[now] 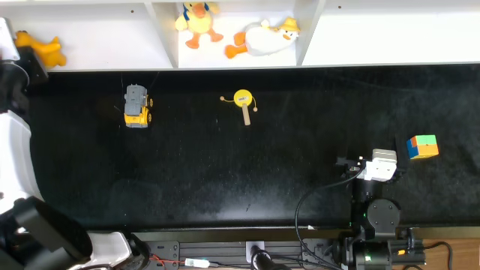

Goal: Store Toys

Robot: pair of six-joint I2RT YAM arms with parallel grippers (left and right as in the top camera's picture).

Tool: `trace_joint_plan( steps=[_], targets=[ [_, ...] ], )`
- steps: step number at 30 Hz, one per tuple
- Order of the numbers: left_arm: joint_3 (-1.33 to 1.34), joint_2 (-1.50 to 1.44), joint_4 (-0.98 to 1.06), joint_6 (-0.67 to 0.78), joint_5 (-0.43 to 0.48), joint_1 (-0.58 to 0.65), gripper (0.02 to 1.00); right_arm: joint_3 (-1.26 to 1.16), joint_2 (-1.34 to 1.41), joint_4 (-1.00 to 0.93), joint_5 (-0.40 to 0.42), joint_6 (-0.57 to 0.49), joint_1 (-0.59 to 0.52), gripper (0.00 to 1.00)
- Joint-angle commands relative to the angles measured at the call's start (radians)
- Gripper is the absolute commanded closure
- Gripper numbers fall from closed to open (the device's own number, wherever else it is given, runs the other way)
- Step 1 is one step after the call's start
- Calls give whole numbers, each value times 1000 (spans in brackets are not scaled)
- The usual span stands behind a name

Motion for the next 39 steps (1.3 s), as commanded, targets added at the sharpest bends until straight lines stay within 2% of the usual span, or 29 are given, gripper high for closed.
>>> trace_joint_plan(
  steps=[1,9,13,37,39],
  targets=[
    [33,32,18,-10,-63,-26,781,-14,-6,5,-6,-3,-3,5],
    [34,54,59,-11,-68,-39,779,-14,-6,5,-6,-3,-3,5],
    [34,57,68,-10,-68,-39,724,-14,-6,5,-6,-3,-3,5],
    [34,117,126,-10,-69,-66,715,-14,-6,5,-6,-3,-3,5],
    [34,117,126,-10,-79,-66,669,-14,-6,5,-6,-3,-3,5]
  ],
)
